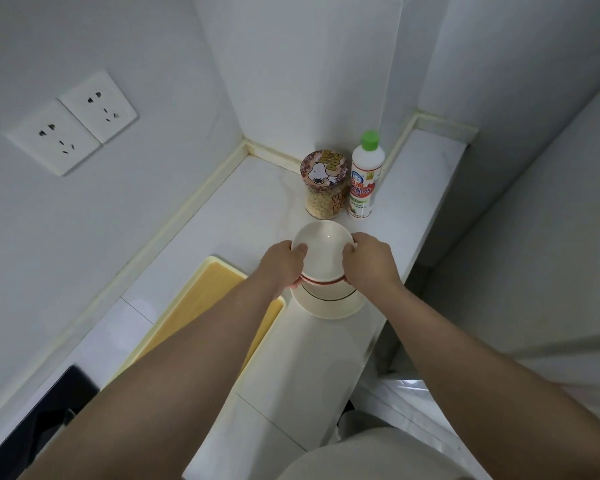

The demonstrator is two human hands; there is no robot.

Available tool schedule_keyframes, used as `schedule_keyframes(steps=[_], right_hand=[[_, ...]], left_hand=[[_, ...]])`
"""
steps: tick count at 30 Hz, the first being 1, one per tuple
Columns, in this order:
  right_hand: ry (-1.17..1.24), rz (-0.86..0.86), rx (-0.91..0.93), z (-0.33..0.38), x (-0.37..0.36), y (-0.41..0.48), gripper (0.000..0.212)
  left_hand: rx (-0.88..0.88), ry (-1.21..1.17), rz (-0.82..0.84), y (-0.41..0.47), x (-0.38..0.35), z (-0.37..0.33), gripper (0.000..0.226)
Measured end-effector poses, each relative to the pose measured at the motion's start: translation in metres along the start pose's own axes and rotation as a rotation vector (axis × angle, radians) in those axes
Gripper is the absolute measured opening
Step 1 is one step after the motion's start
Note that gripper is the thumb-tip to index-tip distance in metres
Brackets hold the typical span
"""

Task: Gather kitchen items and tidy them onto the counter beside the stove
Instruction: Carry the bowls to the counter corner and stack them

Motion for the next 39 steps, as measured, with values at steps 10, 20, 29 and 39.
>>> schedule_keyframes(steps=[10, 20, 29, 39], right_hand=[[0.031, 0.033, -0.057, -0.014, -0.006, 0.013, 0.034], [-0.080, -0.008, -0.069, -0.017, -0.015, 0.018, 0.031], [-0.184, -0.039, -0.006, -0.015, -0.016, 0.015, 0.032], [-0.406, -0.066, 0.047, -0.025, -0.016, 0.007, 0.037]], left_hand=[[-0.156, 0.429, 0.049, 0.018, -0.011, 0.002, 0.045], [-0.210, 0.601, 0.068, 0.019, -0.022, 0.000, 0.054], [-0.161, 0.662, 0.075, 0.020, -0.026, 0.008, 0.047], [-0.131, 0.699, 0.088, 0.016, -0.030, 0.015, 0.064]])
Point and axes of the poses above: each hand's wrist, its own y-axis towards the middle knuckle, its own x-axis out of the back of the hand, z = x × y, the point moved 2 cm from there along y, towards the middle knuckle, and after that the axes turned 12 degrees about -x, right-handed, at the moved point
